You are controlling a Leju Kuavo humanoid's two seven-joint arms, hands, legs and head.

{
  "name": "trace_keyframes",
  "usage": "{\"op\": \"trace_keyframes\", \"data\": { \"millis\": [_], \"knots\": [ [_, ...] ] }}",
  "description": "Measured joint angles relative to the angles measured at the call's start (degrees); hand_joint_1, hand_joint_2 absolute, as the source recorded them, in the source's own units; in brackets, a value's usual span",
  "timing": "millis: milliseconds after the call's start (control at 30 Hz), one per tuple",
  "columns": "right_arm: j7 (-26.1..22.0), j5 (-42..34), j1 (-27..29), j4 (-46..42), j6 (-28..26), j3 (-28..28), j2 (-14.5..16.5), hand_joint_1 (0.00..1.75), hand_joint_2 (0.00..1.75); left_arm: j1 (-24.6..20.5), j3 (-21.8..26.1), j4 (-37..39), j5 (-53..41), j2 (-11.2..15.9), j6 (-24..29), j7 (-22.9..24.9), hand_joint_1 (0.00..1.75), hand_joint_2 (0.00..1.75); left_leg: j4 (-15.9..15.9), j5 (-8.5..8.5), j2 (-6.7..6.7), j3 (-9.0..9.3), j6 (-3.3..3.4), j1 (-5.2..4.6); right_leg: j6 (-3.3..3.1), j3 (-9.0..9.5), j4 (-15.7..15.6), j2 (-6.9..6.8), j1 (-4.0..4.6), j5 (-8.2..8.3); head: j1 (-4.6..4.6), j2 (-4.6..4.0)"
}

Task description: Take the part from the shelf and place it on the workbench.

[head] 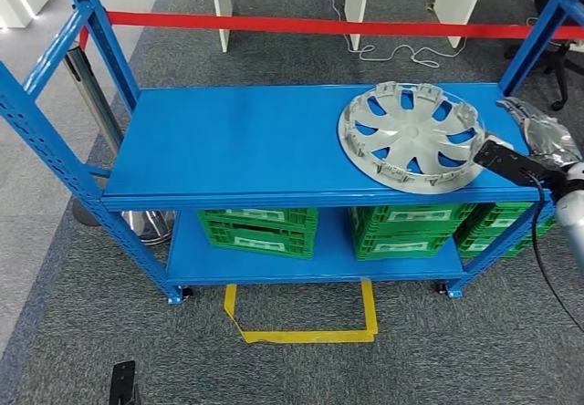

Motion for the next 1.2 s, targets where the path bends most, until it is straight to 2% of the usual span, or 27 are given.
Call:
{"op": "trace_keyframes", "data": {
  "millis": [533,633,733,767,800,867,900,933,967,1033,1067,1100,1133,1200],
  "knots": [
    [0.5,-0.8,1.0,-1.7,1.1,-0.1,-3.7,0.0,0.0,-0.2,0.0,0.0,-0.7,0.0,0.1,0.2,0.0,0.0,0.2,-0.05,0.0,-0.18,0.11,-0.31,0.28,0.38,0.0,0.02,-0.24,0.16,-0.02,0.0],
    [0.6,-0.8,1.0,-1.7,1.5,-0.1,-4.1,0.0,0.0,-0.2,0.0,0.0,-0.7,0.0,0.1,0.2,0.0,0.0,0.3,-0.18,0.0,-0.37,0.43,-0.48,0.57,0.24,-0.1,0.02,-0.42,0.19,-0.03,0.0],
    [0.7,-0.8,0.8,-1.8,1.8,-0.1,-4.6,0.0,0.0,-0.2,0.0,0.0,-0.7,-0.1,0.0,0.2,0.0,0.0,-0.4,-0.07,0.02,-0.05,1.15,-0.35,1.08,-0.1,-0.3,0.01,-0.49,-0.1,0.01,0.01],
    [0.8,-0.8,0.7,-1.8,1.8,-0.1,-4.9,0.0,0.0,-0.2,0.0,0.0,-0.7,-0.1,0.0,0.1,0.0,0.0,-0.9,0.09,0.03,0.2,1.41,-0.21,1.2,-0.73,0.8,0.02,-0.49,-0.76,0.07,0.01],
    [0.8,-0.8,0.5,-1.8,1.9,-0.1,-5.1,0.0,0.0,-0.2,0.0,0.0,-0.7,-0.1,0.0,0.1,0.0,0.0,-1.3,0.23,0.05,0.44,1.63,-0.06,1.3,-2.04,3.2,0.03,-0.5,-1.99,0.12,0.01],
    [0.8,-0.8,0.4,-1.8,2.0,0.0,-5.4,0.0,0.0,-0.2,0.0,0.0,-0.7,-0.2,-0.1,0.1,0.0,0.0,-1.5,0.22,0.08,0.51,1.86,-0.04,1.41,-6.81,11.3,0.06,-0.51,-5.22,0.18,0.0],
    [0.9,-0.7,0.5,-1.8,2.0,0.0,-5.5,0.0,0.0,-0.2,0.0,0.0,-0.7,-0.2,-0.1,0.1,0.0,0.0,-1.5,0.14,0.09,0.52,1.88,-0.04,1.48,-9.3,14.9,0.06,-0.53,-6.08,0.17,0.0],
    [0.9,-0.7,0.7,-1.8,2.1,0.0,-5.5,0.0,0.0,-0.2,0.0,0.0,-0.7,-0.2,-0.1,0.1,0.0,0.0,-1.4,0.03,0.09,0.57,1.86,-0.03,1.52,-11.01,16.8,0.06,-0.57,-5.7,0.17,0.0],
    [0.9,-0.7,0.8,-1.7,2.1,0.0,-5.6,0.0,0.0,-0.2,0.0,0.0,-0.7,-0.2,-0.1,0.1,0.0,0.0,-1.3,-0.11,0.08,0.65,1.78,-0.02,1.55,-11.6,16.3,0.04,-0.62,-4.15,0.17,0.0],
    [0.9,-0.7,0.7,-1.7,2.1,0.0,-5.8,0.0,0.0,-0.2,0.0,0.0,-0.7,-0.3,-0.1,0.1,0.0,0.0,-1.0,-0.62,0.02,0.92,1.38,0.06,1.57,-9.64,9.5,-0.04,-0.75,1.11,0.18,0.0],
    [0.9,-0.8,0.7,-1.7,2.1,0.0,-5.9,0.0,0.0,-0.2,0.0,0.0,-0.7,-0.3,-0.1,0.1,0.0,0.0,-0.7,-0.91,-0.03,0.93,1.09,-0.01,1.55,-8.15,5.9,-0.06,-0.71,2.94,0.19,0.0],
    [0.9,-0.7,0.7,-1.7,2.1,0.0,-6.0,0.0,0.0,-0.2,0.0,0.0,-0.7,-0.3,-0.1,0.1,0.0,0.0,-0.4,-1.12,-0.08,0.85,0.77,-0.08,1.34,-7.05,3.4,-0.03,-0.66,4.08,0.19,0.01],
    [0.9,-0.7,0.7,-1.7,2.1,0.0,-6.0,0.0,0.0,-0.1,0.0,0.0,-0.7,-0.2,-0.1,0.1,0.0,0.0,-0.2,-1.21,-0.1,0.73,0.52,-0.17,1.1,-6.55,2.3,0.02,-0.56,4.27,0.15,0.01],
    [0.9,-0.7,0.9,-1.7,2.1,0.0,-6.0,0.0,0.0,-0.1,0.0,0.0,-0.7,-0.2,-0.1,0.1,0.0,0.0,-0.1,-1.27,-0.12,0.59,0.21,-0.23,0.39,-6.5,2.2,0.21,-0.5,4.17,0.06,0.01]
  ]
}}
